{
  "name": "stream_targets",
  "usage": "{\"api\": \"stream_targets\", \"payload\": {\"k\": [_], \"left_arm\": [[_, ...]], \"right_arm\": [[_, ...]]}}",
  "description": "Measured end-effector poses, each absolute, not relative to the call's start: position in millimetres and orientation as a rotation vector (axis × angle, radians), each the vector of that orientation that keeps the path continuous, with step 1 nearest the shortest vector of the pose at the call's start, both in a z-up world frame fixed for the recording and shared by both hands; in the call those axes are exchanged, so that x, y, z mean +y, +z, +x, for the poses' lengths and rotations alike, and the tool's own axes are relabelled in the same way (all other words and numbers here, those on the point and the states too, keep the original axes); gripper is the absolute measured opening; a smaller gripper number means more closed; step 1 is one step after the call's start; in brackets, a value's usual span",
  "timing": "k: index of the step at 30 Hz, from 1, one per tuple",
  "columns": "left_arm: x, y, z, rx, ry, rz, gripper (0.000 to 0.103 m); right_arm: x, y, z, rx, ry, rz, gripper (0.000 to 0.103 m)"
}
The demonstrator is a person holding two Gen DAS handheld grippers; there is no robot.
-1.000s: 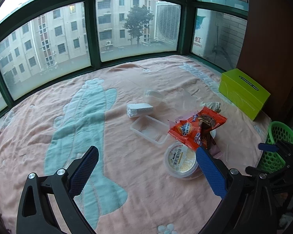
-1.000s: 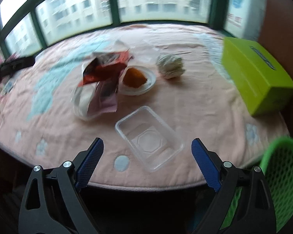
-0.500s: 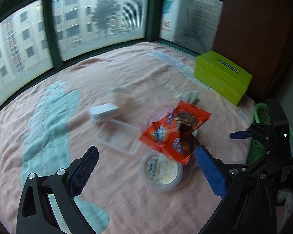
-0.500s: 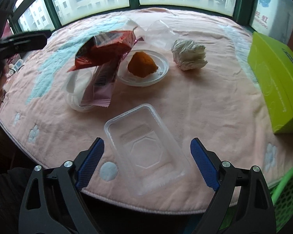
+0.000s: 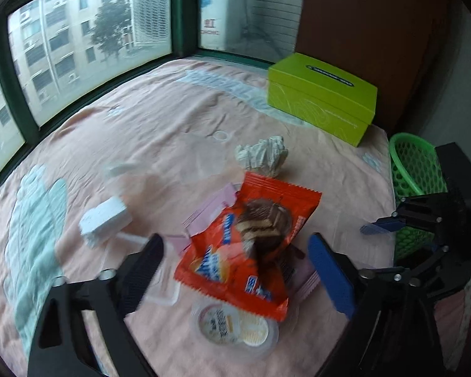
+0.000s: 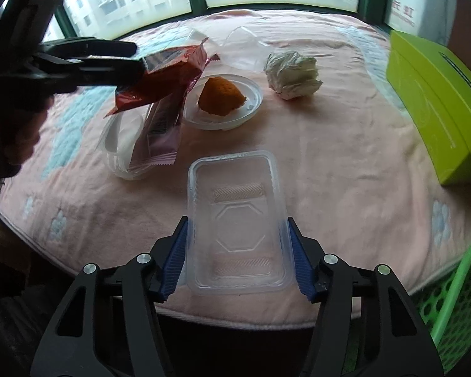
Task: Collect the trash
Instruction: 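Grasp the orange snack wrapper with the left tool while the right tool grasps the clear tray, then carry both items to the green wastebasket and open both tools to drop them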
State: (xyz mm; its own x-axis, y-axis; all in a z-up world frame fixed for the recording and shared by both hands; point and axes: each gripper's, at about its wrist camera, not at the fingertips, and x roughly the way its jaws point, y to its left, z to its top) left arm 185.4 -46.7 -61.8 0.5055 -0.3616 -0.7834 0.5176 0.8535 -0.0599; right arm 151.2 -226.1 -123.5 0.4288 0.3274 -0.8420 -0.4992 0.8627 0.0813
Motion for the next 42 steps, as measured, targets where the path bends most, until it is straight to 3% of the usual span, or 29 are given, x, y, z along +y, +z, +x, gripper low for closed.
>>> {"api": "stream_targets", "payload": {"k": [3, 9, 11, 14, 25, 42], "left_arm": [[-50.4, -67.4, 190.7, 0.913, -0.548, 0.19, 0.078], [-51.0, -73.8, 193.5, 0.93, -0.573, 0.181, 0.055], [-50.3, -72.8, 192.8, 0.926, -0.577, 0.177, 0.043], [-47.8, -68.6, 192.1, 0.923, -0.57, 0.156, 0.038], [-61.3, -17.4, 178.0, 0.829, -0.575, 0.149, 0.034], [-209.4, 6.1, 139.2, 0.82, -0.818, 0.159, 0.034]], "right_arm": [[-228.6, -119.4, 149.2, 0.994, 0.496, -0.158, 0.059], [-236.7, -109.5, 143.9, 0.971, 0.447, -0.1, 0.059], [-242.0, -106.2, 140.7, 0.968, 0.43, -0.075, 0.059], [-255.2, -99.3, 136.6, 0.953, 0.386, -0.029, 0.059], [-331.1, -64.3, 103.1, 0.856, 0.144, 0.089, 0.059], [-444.1, -75.2, 51.9, 0.869, -0.121, 0.165, 0.063]]}}
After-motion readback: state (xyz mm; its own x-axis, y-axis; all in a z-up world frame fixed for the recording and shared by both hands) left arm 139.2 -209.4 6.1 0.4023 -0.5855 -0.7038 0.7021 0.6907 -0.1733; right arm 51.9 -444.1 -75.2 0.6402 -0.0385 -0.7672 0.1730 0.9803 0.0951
